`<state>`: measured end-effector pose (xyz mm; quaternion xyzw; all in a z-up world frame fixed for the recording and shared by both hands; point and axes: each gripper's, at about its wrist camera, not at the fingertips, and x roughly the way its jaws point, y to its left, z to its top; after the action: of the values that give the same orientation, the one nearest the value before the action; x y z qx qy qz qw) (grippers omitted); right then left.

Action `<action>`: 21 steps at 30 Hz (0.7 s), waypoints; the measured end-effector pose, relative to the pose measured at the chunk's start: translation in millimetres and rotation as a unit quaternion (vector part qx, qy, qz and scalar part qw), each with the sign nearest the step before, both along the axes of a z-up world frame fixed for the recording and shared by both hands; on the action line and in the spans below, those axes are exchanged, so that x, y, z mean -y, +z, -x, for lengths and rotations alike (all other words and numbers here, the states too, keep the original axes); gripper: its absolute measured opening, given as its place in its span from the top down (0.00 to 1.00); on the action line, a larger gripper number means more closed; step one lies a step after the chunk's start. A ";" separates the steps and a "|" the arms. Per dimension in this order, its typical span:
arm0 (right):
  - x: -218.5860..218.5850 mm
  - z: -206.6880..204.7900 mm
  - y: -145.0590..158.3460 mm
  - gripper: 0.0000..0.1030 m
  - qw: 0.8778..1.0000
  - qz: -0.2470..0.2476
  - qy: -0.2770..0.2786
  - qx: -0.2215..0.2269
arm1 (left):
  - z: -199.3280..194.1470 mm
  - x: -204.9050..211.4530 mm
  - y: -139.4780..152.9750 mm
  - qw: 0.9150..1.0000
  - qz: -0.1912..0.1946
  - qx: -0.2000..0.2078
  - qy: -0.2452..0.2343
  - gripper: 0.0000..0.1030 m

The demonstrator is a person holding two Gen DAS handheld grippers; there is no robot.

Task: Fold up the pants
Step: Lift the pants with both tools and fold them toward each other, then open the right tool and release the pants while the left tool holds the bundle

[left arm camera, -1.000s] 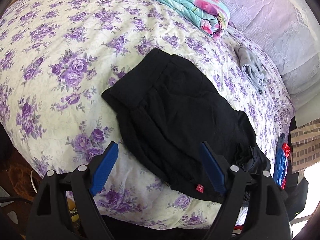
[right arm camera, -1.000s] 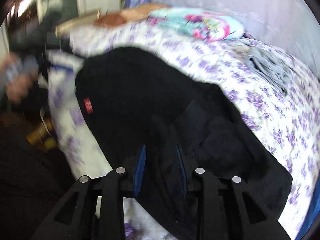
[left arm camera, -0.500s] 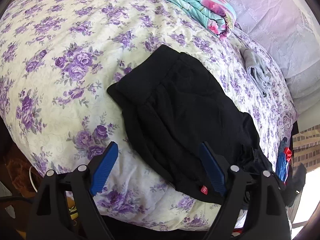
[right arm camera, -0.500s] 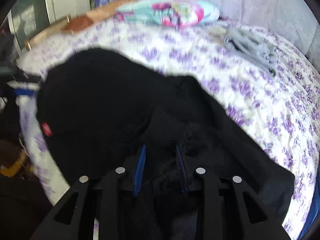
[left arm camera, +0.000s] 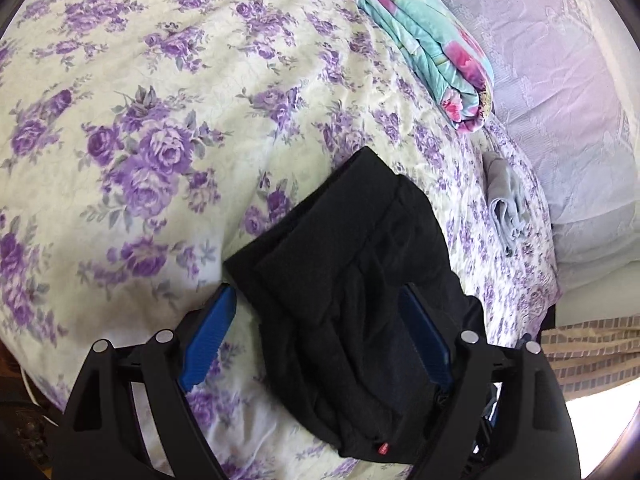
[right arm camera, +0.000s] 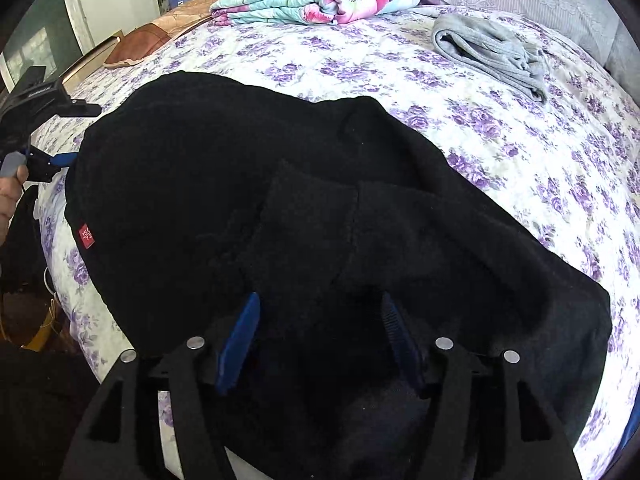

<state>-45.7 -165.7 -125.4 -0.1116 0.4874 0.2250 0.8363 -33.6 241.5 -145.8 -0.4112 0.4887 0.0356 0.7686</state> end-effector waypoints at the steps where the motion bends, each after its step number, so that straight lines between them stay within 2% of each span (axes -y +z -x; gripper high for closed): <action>1: -0.4 -0.2 -0.9 0.36 1.000 0.001 -0.002 0.001 | -1.9 -1.1 -2.5 1.000 0.007 0.000 0.000 0.22; 4: 0.8 2.1 -4.5 0.34 1.000 -0.002 -0.007 0.005 | -6.2 -5.2 -13.7 1.000 0.031 -0.003 -0.004 0.19; 7: 1.9 4.0 -4.5 0.33 1.000 -0.004 -0.010 0.010 | -11.1 -6.9 -19.0 0.998 0.060 0.021 -0.026 0.04; 11: 3.6 5.0 -4.7 0.32 1.000 -0.008 -0.010 0.014 | -9.9 -0.7 -17.7 0.998 0.041 0.032 -0.034 0.04; 14: 4.4 5.4 -5.0 0.32 1.000 -0.010 -0.009 0.016 | -10.1 -3.8 -16.6 0.997 0.057 0.030 -0.034 0.06; 15: 4.6 5.7 -5.1 0.32 1.000 -0.011 -0.009 0.017 | -8.3 -6.2 -16.1 0.997 0.063 0.028 -0.023 0.09; 17: 5.0 5.9 -5.3 0.32 1.000 -0.013 -0.008 0.018 | -3.3 -13.4 -18.0 0.996 0.086 0.035 0.001 0.45; 18: 5.2 5.9 -5.5 0.32 1.000 -0.014 -0.008 0.018 | 0.2 -17.8 -20.2 0.995 0.093 0.037 0.006 0.52; 19: 5.5 5.9 -5.8 0.32 1.000 -0.015 -0.008 0.018 | 2.2 -21.7 -22.9 0.994 0.103 0.037 0.009 0.65; 21: 5.4 5.6 -6.0 0.31 1.000 -0.016 -0.007 0.016 | 6.0 -25.5 -26.2 0.991 0.122 0.046 0.012 0.70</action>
<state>-51.3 -171.1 -131.4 -0.0986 0.4707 0.2250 0.8474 -39.5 267.0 -171.9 -0.5091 0.4488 -0.0338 0.7336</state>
